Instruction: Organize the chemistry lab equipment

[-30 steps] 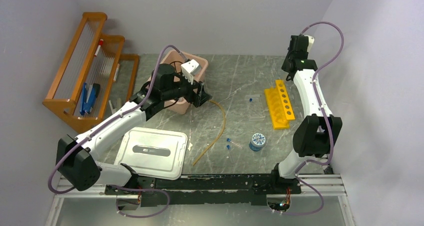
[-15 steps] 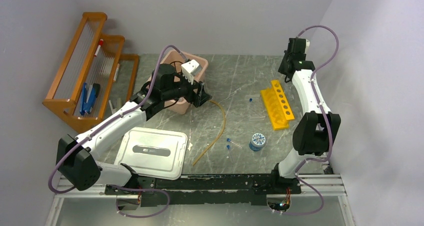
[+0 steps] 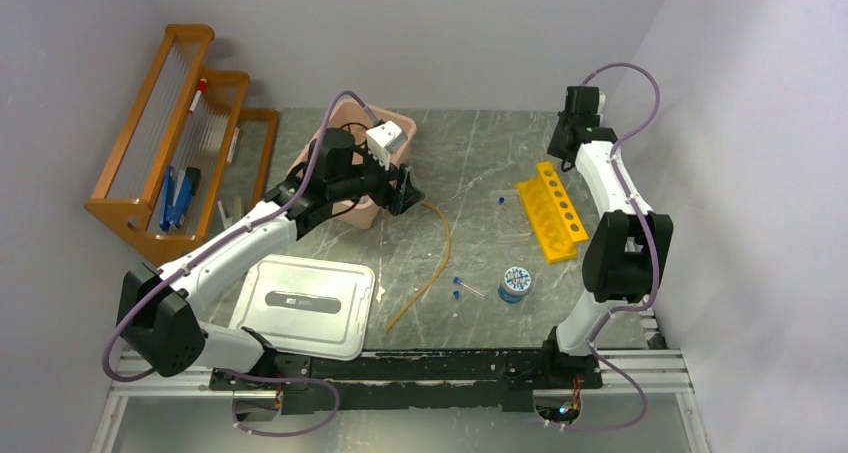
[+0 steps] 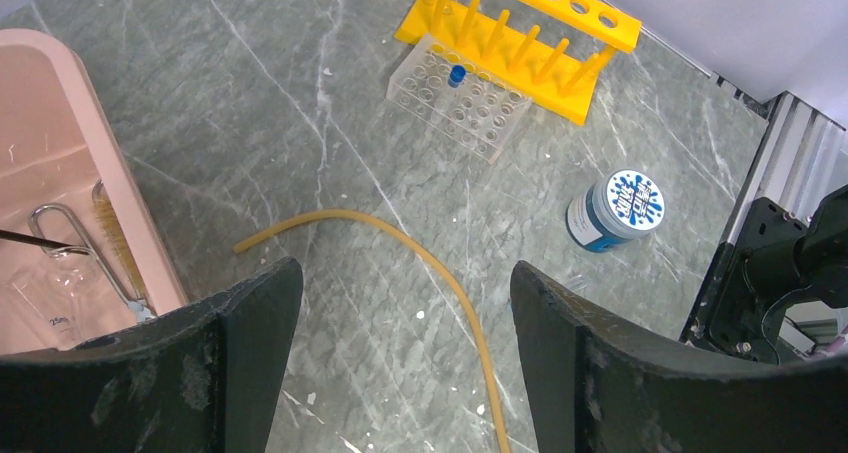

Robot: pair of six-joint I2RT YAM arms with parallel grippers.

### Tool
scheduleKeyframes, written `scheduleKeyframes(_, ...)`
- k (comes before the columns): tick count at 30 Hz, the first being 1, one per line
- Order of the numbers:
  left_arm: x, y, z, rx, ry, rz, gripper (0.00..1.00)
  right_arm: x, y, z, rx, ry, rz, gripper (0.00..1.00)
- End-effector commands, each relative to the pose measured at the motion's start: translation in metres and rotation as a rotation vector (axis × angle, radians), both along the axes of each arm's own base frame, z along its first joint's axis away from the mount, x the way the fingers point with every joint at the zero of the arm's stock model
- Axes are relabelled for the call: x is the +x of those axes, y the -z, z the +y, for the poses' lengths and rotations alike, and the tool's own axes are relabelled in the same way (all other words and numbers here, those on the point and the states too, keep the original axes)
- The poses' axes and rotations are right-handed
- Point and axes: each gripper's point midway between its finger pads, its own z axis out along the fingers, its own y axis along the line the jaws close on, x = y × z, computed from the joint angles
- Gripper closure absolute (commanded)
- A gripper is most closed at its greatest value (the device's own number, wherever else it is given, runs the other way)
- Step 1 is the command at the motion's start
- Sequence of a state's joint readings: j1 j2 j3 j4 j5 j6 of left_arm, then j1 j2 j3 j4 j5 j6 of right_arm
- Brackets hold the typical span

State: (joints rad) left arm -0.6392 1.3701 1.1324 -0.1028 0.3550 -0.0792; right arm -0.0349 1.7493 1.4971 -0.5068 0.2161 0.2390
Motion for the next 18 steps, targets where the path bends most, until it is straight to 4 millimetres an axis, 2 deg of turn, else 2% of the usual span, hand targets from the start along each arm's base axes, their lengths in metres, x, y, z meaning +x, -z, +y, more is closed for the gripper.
scheduleKeyframes(1,0.007,-0.017,0.001,-0.013,-0.014,-0.038,0.2,0.003,0.008,0.003,-0.011,0.0,0.004,0.88)
scheduleKeyframes(3,0.007,-0.016,0.001,-0.011,-0.014,-0.04,0.2,0.003,0.01,0.005,-0.017,-0.008,0.009,0.86)
scheduleKeyframes(5,0.007,-0.016,0.001,-0.012,-0.016,-0.04,0.2,0.003,0.012,0.009,-0.014,-0.023,0.011,0.8)
scheduleKeyframes(9,0.008,-0.016,0.002,-0.012,-0.024,-0.033,0.2,0.002,0.007,0.017,0.01,-0.04,-0.001,0.58)
scheduleKeyframes(11,0.009,-0.017,0.003,-0.009,-0.037,-0.035,0.19,0.001,-0.005,0.018,0.018,-0.036,-0.03,0.48)
scheduleKeyframes(14,0.013,-0.019,0.005,-0.005,-0.062,-0.032,0.17,-0.002,-0.034,0.018,0.027,-0.021,-0.087,0.38)
scheduleKeyframes(18,0.016,-0.021,0.005,-0.012,-0.086,-0.025,0.15,-0.01,-0.076,0.017,0.03,-0.008,-0.164,0.33)
